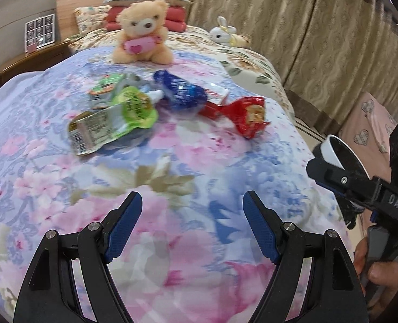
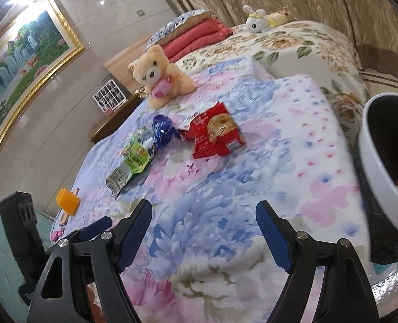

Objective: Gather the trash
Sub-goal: 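Move both open tools back over the bed toward the remaining trash, then grasp the green pouch with the left tool while the right tool grasps the red chip bag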

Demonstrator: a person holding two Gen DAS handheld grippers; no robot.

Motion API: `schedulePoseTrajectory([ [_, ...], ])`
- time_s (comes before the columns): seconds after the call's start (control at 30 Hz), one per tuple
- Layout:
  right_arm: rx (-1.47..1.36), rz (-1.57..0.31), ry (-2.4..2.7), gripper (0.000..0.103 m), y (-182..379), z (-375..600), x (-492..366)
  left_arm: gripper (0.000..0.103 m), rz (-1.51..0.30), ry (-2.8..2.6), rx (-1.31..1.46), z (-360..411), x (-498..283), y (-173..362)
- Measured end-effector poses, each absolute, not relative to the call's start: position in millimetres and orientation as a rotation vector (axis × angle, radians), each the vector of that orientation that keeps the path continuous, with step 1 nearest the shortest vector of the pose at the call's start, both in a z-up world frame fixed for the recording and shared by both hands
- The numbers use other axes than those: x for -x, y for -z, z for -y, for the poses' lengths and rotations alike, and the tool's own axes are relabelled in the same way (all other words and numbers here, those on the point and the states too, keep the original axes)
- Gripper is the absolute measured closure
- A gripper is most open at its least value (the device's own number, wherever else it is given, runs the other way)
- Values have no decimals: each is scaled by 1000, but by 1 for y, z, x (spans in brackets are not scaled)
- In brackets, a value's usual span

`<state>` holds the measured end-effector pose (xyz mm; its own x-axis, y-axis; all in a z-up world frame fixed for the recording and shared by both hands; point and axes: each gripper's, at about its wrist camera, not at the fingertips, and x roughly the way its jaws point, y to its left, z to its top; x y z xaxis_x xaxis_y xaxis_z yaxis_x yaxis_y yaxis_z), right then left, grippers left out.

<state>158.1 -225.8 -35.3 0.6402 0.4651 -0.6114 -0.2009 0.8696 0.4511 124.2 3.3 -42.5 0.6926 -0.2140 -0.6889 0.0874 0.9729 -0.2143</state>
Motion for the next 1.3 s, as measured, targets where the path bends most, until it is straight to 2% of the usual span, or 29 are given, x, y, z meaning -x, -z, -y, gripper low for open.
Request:
schedulePoseTrajectory([
  [0.3,-327,-814,-390,22,47,203,-183,24,-781,75,183,-42,-136,45],
  [0.57,-314,-823,-381,22,48,200,-208,19,-784,48,144,-74,-169,45],
  [0.8,-302,-832,-353,22,50,199,-234,17,-792,107,-12,-82,-216,38],
  [1.13,-345,-873,-320,22,64,201,-277,15,-853,165,-1,-86,-246,55],
  [1.2,-355,-882,-311,22,68,202,-285,17,-860,172,-7,-82,-247,58],
  [1.23,-356,-879,-311,22,69,202,-287,26,-859,167,-17,-79,-246,60],
  [1.3,-350,-874,-307,23,69,201,-287,30,-855,154,-37,-76,-244,61],
])
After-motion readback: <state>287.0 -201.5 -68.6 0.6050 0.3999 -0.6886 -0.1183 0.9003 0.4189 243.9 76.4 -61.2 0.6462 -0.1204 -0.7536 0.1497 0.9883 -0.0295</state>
